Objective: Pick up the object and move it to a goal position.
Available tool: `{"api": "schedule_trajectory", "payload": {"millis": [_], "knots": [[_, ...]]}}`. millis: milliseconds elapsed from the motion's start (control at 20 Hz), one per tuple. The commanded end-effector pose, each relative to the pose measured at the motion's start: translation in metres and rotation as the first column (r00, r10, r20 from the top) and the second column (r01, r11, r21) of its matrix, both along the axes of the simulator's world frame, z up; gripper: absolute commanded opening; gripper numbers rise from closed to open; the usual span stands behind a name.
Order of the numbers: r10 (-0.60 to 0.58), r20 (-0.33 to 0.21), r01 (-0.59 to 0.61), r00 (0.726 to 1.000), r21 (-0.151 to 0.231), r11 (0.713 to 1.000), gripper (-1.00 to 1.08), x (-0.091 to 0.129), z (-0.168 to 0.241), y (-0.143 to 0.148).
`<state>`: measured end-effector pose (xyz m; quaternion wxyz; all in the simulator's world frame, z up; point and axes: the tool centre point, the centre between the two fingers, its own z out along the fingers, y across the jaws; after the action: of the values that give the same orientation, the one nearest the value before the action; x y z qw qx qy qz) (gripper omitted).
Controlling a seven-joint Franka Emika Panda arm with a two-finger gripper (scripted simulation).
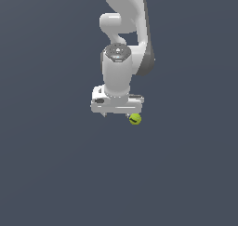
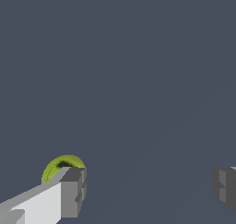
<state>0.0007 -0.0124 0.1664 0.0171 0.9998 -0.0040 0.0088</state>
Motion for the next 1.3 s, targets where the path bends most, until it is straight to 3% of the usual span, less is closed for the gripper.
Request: {"api": "schedule_trajectory", "payload": {"millis": [0, 450, 650, 950, 1250], "knots": [[0.000, 0.000, 0.000, 1.000, 0.000, 1.000, 1.00, 0.000, 0.000, 0.000], [-0.090, -0.020, 0.090, 0.996, 0.009, 0.996, 1.00, -0.006, -0.010, -0.029], [-0.078, -0.019, 0.079, 0.997, 0.009, 0.997, 1.00, -0.006, -0.010, -0.026], [0.009, -0.021, -0.009, 1.000, 0.013, 1.000, 1.00, -0.015, -0.025, 0.002], [0.185, -0.021, -0.185, 0.982, 0.022, 0.983, 1.00, -0.039, -0.052, 0.056]]}}
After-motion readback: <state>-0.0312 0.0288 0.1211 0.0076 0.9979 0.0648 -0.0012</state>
